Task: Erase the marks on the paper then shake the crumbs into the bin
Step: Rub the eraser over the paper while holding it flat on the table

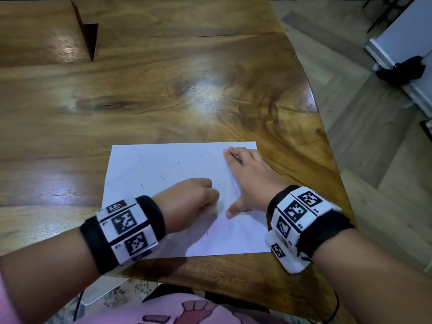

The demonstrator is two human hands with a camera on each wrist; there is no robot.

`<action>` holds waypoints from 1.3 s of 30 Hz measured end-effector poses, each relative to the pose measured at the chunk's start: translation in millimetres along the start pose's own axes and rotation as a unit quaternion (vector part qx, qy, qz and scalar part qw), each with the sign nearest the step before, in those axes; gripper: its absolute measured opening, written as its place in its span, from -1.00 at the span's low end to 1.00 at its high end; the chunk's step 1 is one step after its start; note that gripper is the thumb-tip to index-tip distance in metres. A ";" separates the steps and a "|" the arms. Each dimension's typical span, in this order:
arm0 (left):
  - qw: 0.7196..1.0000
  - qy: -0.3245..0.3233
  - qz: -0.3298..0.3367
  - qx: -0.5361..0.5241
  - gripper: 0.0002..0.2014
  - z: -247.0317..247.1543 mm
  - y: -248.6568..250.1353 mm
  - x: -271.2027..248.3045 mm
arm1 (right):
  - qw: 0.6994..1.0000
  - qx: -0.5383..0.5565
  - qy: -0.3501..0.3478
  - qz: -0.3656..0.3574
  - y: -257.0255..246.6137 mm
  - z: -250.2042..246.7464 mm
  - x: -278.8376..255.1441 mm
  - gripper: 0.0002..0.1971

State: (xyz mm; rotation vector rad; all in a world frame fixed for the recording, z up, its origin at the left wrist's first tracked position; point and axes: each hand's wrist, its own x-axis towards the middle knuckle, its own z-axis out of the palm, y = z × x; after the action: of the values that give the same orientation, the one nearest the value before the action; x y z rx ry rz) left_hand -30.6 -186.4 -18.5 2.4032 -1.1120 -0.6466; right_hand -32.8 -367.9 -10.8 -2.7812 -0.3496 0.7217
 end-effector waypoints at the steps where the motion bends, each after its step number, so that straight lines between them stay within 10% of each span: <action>1: 1.000 -0.012 0.000 0.001 -0.89 0.2 -0.1 -2.5 | 1.000 0.008 -0.001 -0.001 1.8 -0.3 0.4 0.32; 7: 0.998 -0.042 -0.054 -0.011 -0.91 -10.0 -1.5 -4.4 | 0.999 0.035 0.009 0.016 15.6 -2.9 -3.1 0.19; 14: 0.982 0.113 -0.153 0.024 -0.90 -54.8 -16.4 75.8 | 1.000 0.013 0.003 0.006 18.5 -3.5 -3.8 0.20; 21: 0.998 -0.037 -0.054 -0.002 -0.92 -20.0 -6.7 29.5 | 1.000 0.013 0.002 -0.006 20.2 -3.5 -4.8 0.19; 28: 0.993 0.070 -0.097 0.008 -0.98 -32.8 -12.9 74.2 | 1.000 -0.016 -0.002 -0.005 20.8 -0.4 -5.3 0.23; 35: 0.998 -0.068 0.009 0.012 -0.88 -1.3 6.8 17.6 | 0.999 -0.051 0.007 -0.005 21.5 0.5 -6.5 0.25; 39: 0.998 0.040 -0.043 0.028 -0.95 -22.0 -11.9 60.0 | 0.998 -0.054 0.009 -0.007 21.0 0.3 -6.4 0.24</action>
State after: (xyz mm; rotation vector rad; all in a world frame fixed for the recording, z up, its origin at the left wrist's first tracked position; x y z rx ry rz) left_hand 23.3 -222.5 -21.3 2.5115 -1.0125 -0.5493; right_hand -34.9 -389.4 -14.3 -2.8814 -0.4147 0.6939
